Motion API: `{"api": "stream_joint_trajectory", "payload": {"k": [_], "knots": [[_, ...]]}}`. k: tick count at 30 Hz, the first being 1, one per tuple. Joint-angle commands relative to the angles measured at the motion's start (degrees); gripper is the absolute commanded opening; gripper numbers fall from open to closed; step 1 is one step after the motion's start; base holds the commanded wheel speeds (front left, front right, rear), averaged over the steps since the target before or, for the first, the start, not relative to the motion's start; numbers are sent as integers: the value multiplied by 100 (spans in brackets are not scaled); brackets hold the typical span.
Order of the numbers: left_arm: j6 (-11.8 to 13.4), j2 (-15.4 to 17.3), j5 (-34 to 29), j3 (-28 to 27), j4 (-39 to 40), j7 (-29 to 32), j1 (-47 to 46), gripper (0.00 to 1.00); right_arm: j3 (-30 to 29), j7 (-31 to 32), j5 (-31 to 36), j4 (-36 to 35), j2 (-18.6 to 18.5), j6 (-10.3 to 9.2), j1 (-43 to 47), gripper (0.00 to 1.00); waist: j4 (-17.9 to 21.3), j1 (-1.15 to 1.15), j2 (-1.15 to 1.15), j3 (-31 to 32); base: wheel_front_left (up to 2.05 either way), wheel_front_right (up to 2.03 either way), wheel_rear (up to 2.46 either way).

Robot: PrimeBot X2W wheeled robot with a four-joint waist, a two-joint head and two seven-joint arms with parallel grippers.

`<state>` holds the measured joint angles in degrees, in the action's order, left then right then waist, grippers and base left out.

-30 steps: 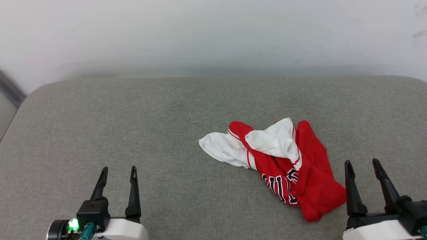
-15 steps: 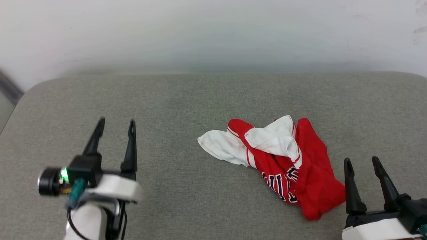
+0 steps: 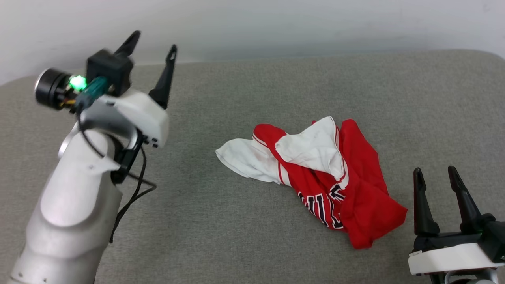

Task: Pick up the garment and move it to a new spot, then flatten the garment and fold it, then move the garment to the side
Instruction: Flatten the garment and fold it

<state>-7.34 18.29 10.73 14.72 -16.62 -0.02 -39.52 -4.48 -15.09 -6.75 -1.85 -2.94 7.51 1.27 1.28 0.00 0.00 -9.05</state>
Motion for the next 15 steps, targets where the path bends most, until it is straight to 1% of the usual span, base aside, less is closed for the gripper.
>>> {"api": "stream_joint_trajectory", "payload": {"k": [1, 6, 10, 11, 15], "knots": [[-5, 107, 218, 268, -28, 244, -211, 100, 13, -12, -8, -30, 9, -4, -86, 100, 99, 0, 0, -133, 0, 0, 0], [-5, 685, 1340, 1548, -55, 1427, -1016, 100, 49, -12, -24, -60, 10, -4, -256, 100, 255, 0, 0, -407, 0, 0, 0], [-5, 1047, 2348, 2572, -29, 2423, -1548, 100, 83, -12, -45, -73, 10, -4, -376, 100, 371, 0, 0, -611, 0, 0, 0], [-5, 1217, 2825, 3022, 20, 2937, -1787, 100, 105, -12, -56, -81, 10, -4, -431, 100, 433, 0, 0, -722, 0, 0, 0], [-6, 1487, 3633, 3753, 51, 3758, -2164, 100, 145, -12, -71, -98, 10, -4, -558, 100, 556, 0, 0, -939, 0, 0, 0]]}}
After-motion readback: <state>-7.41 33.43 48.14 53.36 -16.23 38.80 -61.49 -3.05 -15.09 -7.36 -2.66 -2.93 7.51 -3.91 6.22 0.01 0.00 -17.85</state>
